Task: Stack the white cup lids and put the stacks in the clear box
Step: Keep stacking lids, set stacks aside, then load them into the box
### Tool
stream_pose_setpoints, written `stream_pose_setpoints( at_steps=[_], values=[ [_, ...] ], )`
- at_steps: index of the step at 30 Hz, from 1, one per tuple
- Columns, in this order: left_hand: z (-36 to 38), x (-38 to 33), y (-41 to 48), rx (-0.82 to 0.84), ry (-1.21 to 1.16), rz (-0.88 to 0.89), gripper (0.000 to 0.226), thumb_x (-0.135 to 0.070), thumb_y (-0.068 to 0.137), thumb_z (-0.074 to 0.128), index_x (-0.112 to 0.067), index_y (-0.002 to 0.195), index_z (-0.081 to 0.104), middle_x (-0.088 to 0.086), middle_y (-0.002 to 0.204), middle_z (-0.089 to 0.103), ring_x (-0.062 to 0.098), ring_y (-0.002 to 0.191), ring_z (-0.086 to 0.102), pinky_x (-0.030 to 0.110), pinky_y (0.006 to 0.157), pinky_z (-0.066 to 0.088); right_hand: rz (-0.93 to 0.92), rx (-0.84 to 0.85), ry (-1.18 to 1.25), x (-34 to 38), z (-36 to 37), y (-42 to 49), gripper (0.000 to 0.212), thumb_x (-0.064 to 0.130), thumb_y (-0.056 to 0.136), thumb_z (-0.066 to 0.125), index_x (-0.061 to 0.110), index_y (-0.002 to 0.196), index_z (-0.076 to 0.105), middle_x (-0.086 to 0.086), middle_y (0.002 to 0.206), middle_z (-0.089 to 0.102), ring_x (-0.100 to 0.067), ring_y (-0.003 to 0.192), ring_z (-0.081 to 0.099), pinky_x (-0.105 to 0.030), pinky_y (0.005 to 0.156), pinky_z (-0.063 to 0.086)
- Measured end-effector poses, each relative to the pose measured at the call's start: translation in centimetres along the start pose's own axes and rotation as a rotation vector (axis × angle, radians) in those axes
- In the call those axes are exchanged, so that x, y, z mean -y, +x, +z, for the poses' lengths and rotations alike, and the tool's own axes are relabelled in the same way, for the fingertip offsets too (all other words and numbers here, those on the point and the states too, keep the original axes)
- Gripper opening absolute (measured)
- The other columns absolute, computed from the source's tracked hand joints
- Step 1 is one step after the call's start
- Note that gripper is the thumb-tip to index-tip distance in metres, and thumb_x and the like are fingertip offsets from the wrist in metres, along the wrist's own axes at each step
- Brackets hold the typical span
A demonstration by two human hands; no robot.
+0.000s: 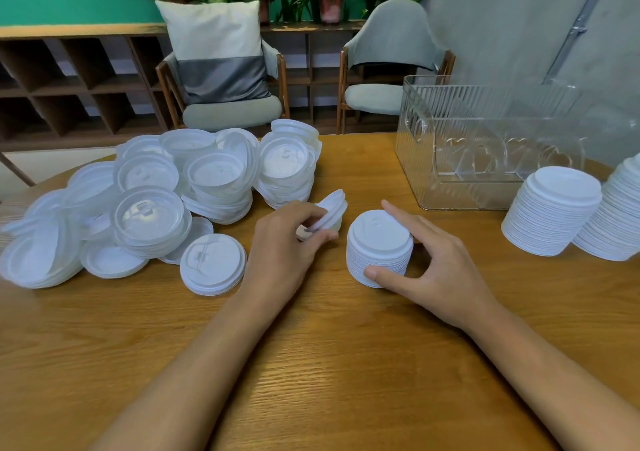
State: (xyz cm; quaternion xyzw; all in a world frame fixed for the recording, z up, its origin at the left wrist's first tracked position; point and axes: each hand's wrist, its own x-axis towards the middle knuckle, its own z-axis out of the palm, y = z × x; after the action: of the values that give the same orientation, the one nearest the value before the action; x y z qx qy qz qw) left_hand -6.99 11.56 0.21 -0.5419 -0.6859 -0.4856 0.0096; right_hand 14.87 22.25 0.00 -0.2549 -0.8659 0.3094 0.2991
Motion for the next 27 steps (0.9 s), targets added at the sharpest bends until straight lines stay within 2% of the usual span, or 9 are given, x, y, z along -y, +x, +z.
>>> stream_pose_setpoints(
  at_steps=[2, 6, 8, 10, 12, 16, 19, 24, 27],
  values=[
    [-0.1, -0.5, 0.0, -0.054, -0.047, -0.014, 0.019, -0.022, 0.090, 0.082, -0.022, 0.109, 0.078, -0.013, 0.099, 0.070, 0.008, 0.096, 0.066, 0.027, 0.084, 0.055, 0.001, -0.002, 0.005, 0.1, 0.0, 0.0, 0.093, 0.061, 0.073, 0.081, 0.037, 0.156, 0.045, 0.028, 0.138, 0.055, 0.010, 0.132, 0.046, -0.001, 0.101, 0.032],
    [-0.4, -1.6, 0.2, -0.127, -0.240, -0.146, 0.030, -0.029, 0.099, 0.073, -0.026, 0.129, 0.075, -0.004, 0.108, 0.063, 0.010, 0.104, 0.064, 0.014, 0.080, 0.051, -0.002, -0.011, -0.001, 0.3, 0.0, 0.0, 0.089, 0.059, 0.076, 0.080, 0.032, 0.154, 0.048, 0.025, 0.140, 0.054, 0.012, 0.131, 0.045, -0.001, 0.101, 0.031],
    [-0.6, -1.6, 0.3, -0.130, -0.331, -0.204, 0.030, -0.033, 0.102, 0.068, -0.031, 0.132, 0.073, -0.003, 0.112, 0.064, 0.009, 0.106, 0.065, 0.020, 0.088, 0.053, -0.004, -0.003, 0.000, 0.3, 0.1, 0.0, 0.090, 0.058, 0.077, 0.080, 0.032, 0.156, 0.046, 0.025, 0.140, 0.053, 0.013, 0.131, 0.044, 0.000, 0.101, 0.031],
    [-0.7, -1.6, 0.5, -0.099, -0.453, -0.268, 0.029, -0.032, 0.105, 0.064, -0.031, 0.133, 0.072, -0.003, 0.119, 0.069, 0.010, 0.110, 0.069, 0.036, 0.095, 0.059, -0.008, -0.002, 0.006, 0.4, 0.0, 0.1, 0.093, 0.057, 0.077, 0.081, 0.035, 0.158, 0.040, 0.029, 0.141, 0.051, 0.016, 0.132, 0.043, 0.001, 0.100, 0.030],
    [-0.7, -2.1, 0.5, -0.042, -0.575, -0.322, 0.031, -0.026, 0.105, 0.063, -0.026, 0.136, 0.070, -0.003, 0.120, 0.074, 0.009, 0.107, 0.073, 0.035, 0.090, 0.063, -0.012, 0.007, 0.019, 0.5, 0.0, 0.1, 0.097, 0.054, 0.077, 0.082, 0.040, 0.160, 0.034, 0.036, 0.140, 0.048, 0.020, 0.131, 0.042, 0.002, 0.099, 0.029],
    [-0.1, -2.6, 0.1, 0.052, -0.522, -0.314, 0.025, -0.026, 0.102, 0.068, -0.030, 0.126, 0.074, 0.000, 0.098, 0.075, 0.011, 0.081, 0.073, 0.037, 0.081, 0.064, -0.030, 0.033, 0.056, 0.7, 0.1, 0.0, 0.101, 0.052, 0.077, 0.085, 0.052, 0.158, 0.026, 0.044, 0.139, 0.048, 0.013, 0.134, 0.045, -0.003, 0.104, 0.034],
    [0.8, -2.4, -0.3, 0.086, -0.433, -0.280, 0.011, -0.036, 0.100, 0.071, -0.034, 0.109, 0.077, -0.002, 0.091, 0.073, 0.020, 0.083, 0.069, 0.050, 0.078, 0.062, -0.060, 0.050, 0.046, 0.6, 0.2, -0.1, 0.095, 0.049, 0.079, 0.085, 0.047, 0.158, 0.033, 0.031, 0.147, 0.049, 0.004, 0.138, 0.047, -0.011, 0.109, 0.038],
    [1.2, -3.0, -0.9, 0.125, -0.371, -0.205, 0.011, -0.039, 0.101, 0.068, -0.031, 0.106, 0.075, -0.014, 0.103, 0.072, 0.012, 0.097, 0.066, 0.029, 0.078, 0.054, -0.099, 0.046, 0.013, 0.3, 0.4, 0.0, 0.082, 0.049, 0.081, 0.084, 0.034, 0.153, 0.048, 0.018, 0.142, 0.057, -0.004, 0.134, 0.052, -0.016, 0.107, 0.041],
    [1.0, -3.3, -1.2, 0.214, -0.329, -0.123, 0.037, -0.046, 0.087, 0.080, -0.034, 0.121, 0.072, -0.020, 0.113, 0.069, 0.009, 0.112, 0.064, 0.017, 0.083, 0.051, -0.112, 0.031, 0.016, 0.2, 0.4, 0.0, 0.081, 0.048, 0.082, 0.085, 0.033, 0.153, 0.048, 0.018, 0.142, 0.057, -0.003, 0.134, 0.053, -0.015, 0.107, 0.040]
  ],
)
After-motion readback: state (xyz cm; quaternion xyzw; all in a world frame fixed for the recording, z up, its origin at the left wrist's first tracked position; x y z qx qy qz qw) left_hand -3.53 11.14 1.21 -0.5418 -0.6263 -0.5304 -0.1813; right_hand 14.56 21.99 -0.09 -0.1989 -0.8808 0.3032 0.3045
